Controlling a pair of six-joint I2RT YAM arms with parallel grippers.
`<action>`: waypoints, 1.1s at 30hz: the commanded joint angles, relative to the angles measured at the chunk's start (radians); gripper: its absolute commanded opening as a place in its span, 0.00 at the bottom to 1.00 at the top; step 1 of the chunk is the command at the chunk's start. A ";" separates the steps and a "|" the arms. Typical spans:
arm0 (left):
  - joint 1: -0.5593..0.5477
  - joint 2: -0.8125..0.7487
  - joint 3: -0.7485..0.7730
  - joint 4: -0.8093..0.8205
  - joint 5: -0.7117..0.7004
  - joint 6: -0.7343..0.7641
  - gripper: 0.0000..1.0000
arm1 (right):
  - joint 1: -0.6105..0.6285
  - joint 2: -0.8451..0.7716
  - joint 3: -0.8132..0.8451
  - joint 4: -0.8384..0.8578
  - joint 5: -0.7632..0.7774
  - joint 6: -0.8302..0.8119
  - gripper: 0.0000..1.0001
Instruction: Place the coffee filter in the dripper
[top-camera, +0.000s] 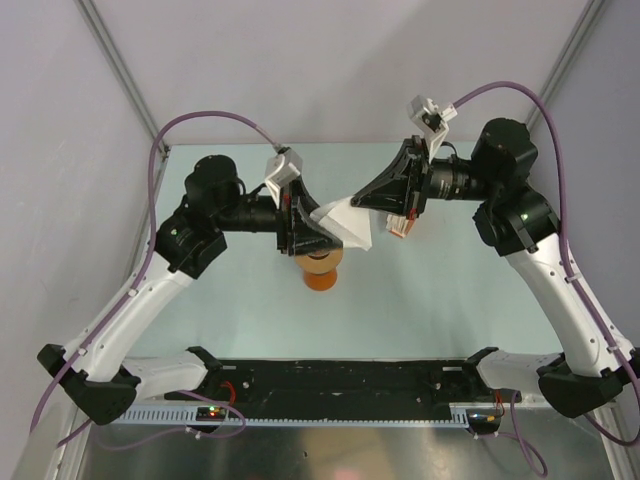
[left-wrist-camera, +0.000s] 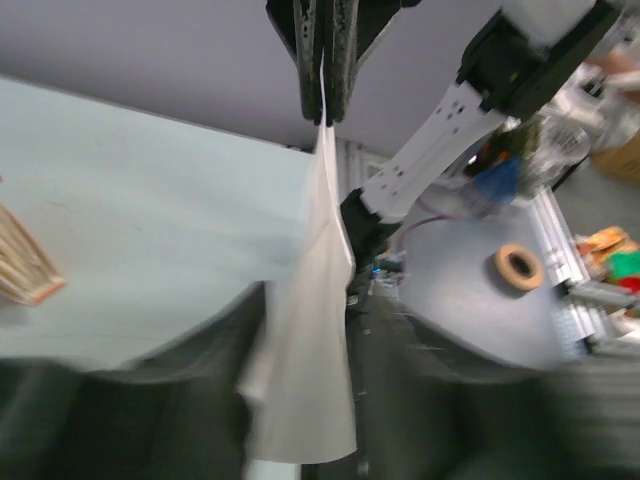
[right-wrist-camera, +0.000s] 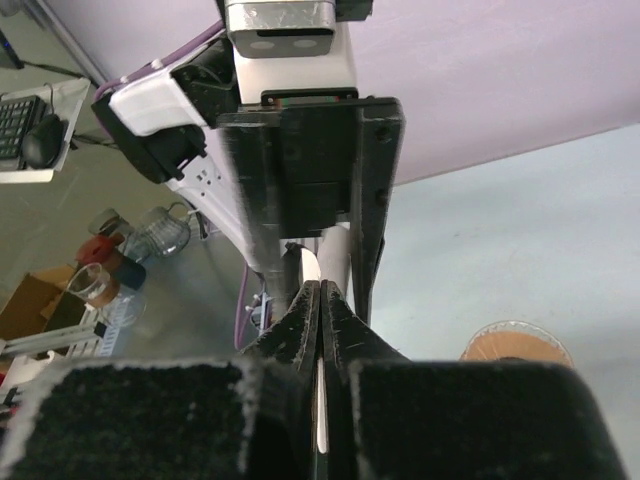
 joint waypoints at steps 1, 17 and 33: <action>0.023 -0.027 0.004 0.007 -0.016 -0.026 0.69 | -0.044 -0.010 0.020 0.099 -0.007 0.077 0.00; 0.053 -0.003 0.014 0.009 0.009 -0.029 0.71 | -0.063 0.005 0.021 0.208 -0.062 0.196 0.00; 0.047 -0.004 -0.010 0.126 0.018 -0.162 0.52 | -0.061 -0.009 -0.004 0.214 -0.045 0.176 0.00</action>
